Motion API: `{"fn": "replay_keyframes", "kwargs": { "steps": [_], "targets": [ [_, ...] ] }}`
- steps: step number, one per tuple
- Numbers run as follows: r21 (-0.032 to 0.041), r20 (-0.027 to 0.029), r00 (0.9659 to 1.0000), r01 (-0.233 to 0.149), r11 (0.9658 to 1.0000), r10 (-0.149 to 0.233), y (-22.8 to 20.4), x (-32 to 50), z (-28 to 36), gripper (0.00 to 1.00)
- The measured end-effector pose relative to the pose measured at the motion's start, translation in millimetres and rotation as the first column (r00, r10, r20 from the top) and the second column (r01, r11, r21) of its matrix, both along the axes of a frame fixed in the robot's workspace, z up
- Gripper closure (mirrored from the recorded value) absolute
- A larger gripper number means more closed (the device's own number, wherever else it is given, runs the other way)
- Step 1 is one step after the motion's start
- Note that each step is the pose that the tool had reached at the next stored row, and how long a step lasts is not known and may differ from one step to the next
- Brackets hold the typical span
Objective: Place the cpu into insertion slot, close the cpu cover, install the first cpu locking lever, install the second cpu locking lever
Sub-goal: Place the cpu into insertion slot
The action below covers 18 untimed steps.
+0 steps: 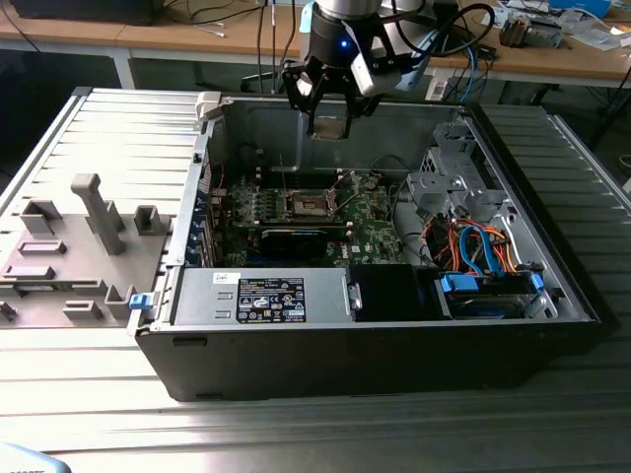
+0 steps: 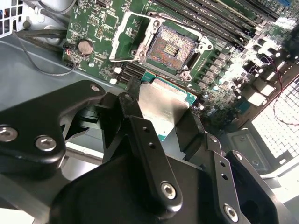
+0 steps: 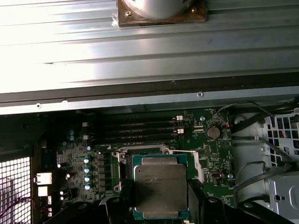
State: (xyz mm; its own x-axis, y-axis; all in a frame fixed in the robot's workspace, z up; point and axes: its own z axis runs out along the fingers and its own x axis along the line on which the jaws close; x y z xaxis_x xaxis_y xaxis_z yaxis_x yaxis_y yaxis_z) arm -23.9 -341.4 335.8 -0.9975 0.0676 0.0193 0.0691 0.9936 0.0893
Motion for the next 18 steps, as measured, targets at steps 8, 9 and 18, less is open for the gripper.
{"fn": "replay_keyframes", "kwargs": {
  "steps": [8,9,18],
  "targets": [
    [0.0,-0.0001,0.9996,0.028,0.9996,-0.028,0.0,0.0,-0.4,0.45],
    [0.0,0.0,0.9995,0.031,0.9995,-0.031,0.0,0.0,-0.5,0.45],
    [-0.0001,-0.0001,0.9981,0.061,0.9981,-0.061,0.0,0.0,-0.8,0.45]
  ]
}}
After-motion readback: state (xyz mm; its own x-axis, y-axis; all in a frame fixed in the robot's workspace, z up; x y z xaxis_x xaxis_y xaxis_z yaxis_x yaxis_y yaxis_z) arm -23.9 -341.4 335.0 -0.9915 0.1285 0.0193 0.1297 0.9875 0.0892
